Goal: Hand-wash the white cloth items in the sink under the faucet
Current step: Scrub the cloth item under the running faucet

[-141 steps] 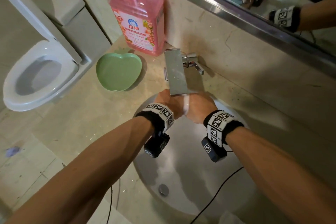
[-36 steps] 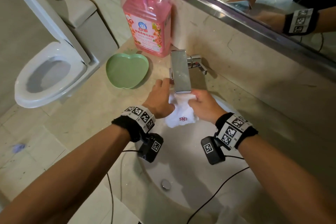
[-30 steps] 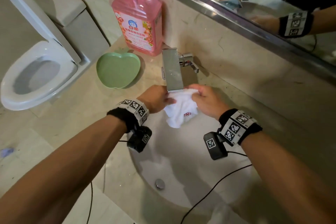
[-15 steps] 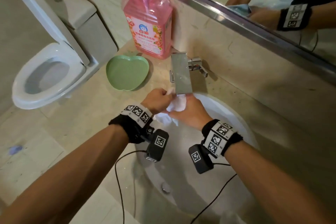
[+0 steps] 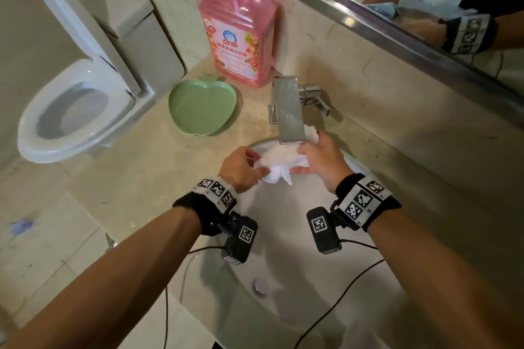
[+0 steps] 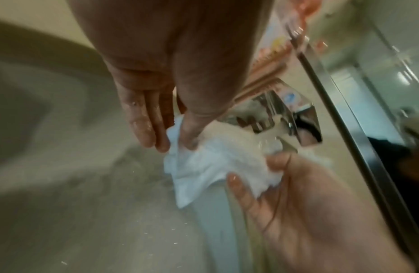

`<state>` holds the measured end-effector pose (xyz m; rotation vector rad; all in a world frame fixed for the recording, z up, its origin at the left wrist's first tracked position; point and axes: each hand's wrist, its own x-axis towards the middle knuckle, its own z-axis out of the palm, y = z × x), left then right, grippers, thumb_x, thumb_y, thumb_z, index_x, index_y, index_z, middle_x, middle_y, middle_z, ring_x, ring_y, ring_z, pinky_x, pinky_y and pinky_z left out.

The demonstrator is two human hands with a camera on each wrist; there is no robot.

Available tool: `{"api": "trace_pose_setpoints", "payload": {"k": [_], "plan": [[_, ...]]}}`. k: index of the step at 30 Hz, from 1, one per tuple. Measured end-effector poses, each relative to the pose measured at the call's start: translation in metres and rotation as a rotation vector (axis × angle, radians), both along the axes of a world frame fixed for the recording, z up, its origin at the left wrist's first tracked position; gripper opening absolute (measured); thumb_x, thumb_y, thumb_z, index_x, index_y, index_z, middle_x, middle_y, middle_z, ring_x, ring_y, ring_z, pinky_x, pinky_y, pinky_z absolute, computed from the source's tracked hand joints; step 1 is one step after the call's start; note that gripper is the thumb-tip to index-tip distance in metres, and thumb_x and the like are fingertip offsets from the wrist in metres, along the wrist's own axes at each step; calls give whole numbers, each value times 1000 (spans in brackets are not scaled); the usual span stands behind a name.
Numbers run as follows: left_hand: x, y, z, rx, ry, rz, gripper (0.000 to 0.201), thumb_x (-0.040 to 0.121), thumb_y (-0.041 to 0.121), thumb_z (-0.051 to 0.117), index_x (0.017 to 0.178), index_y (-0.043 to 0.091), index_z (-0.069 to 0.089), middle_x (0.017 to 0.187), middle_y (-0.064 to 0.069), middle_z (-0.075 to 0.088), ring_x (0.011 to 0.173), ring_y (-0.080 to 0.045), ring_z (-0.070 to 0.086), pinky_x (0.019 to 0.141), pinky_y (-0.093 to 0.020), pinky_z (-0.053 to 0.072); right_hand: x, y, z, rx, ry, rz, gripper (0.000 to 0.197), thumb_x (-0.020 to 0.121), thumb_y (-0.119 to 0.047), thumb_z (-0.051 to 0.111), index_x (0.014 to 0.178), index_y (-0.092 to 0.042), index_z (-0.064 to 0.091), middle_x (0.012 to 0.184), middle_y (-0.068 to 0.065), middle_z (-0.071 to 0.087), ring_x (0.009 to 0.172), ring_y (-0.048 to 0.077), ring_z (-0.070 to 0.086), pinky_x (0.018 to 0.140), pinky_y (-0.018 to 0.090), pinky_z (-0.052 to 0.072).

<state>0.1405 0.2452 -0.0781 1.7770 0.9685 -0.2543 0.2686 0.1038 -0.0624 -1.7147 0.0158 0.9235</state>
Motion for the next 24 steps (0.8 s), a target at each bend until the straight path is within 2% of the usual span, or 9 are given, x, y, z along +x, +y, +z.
{"api": "trace_pose_setpoints", "payload": {"k": [3,7,10,13,16,18,20,22,24], "plan": [[6,-2,2,-175,-97,180,28,83,-1,69,108,8,59,109,-17,67,83,-26,66,80,-43,60,5,-10,0,0,42,-95,24,85,-3,54,104,-18,57,110,13,61,97,32,65,62,41,61],[12,-10,3,-425,-204,371,19,94,11,62,112,8,60,104,-13,71,83,-21,71,68,-30,59,12,-19,2,30,88,-207,22,83,-4,53,98,-19,57,108,17,64,93,36,68,61,41,61],[16,-17,2,-424,-198,461,17,94,5,58,110,8,62,87,-9,72,64,-13,68,58,-25,55,13,-23,3,37,90,-224,21,82,-5,55,99,-18,57,109,17,63,93,36,68,62,42,61],[17,-20,2,-486,-159,468,24,92,2,52,100,19,66,73,3,72,60,-8,65,52,-22,42,13,-25,6,61,67,-215,21,79,-8,57,98,-18,57,107,16,64,92,35,69,62,43,61],[18,-19,0,-467,-75,458,28,94,4,46,96,22,67,82,0,70,56,-8,60,49,-21,42,14,-24,7,69,97,-186,24,79,-8,57,101,-16,57,112,17,61,96,37,67,64,45,62],[19,-17,-1,-301,41,342,25,94,4,47,107,15,65,93,-9,68,59,-13,63,54,-24,54,11,-22,5,48,90,-125,27,81,-6,55,105,-17,56,115,14,56,103,37,62,64,44,62],[17,-14,-4,54,142,53,33,87,4,55,118,15,58,111,-10,65,87,-23,68,79,-38,59,7,-19,2,31,69,-69,33,83,-4,51,113,-18,55,116,13,54,109,38,57,65,43,62],[15,-12,-4,265,66,-165,58,80,9,63,132,24,43,133,-7,49,111,-25,60,95,-42,53,4,-19,0,35,71,-50,37,84,-1,48,117,-17,55,114,14,53,114,41,55,69,46,62],[16,-10,-1,288,-109,-368,82,69,31,75,135,34,28,139,-5,42,114,-21,53,96,-35,49,4,-19,0,67,105,-37,38,82,2,48,115,-15,57,117,16,53,116,46,53,72,51,62]]}}
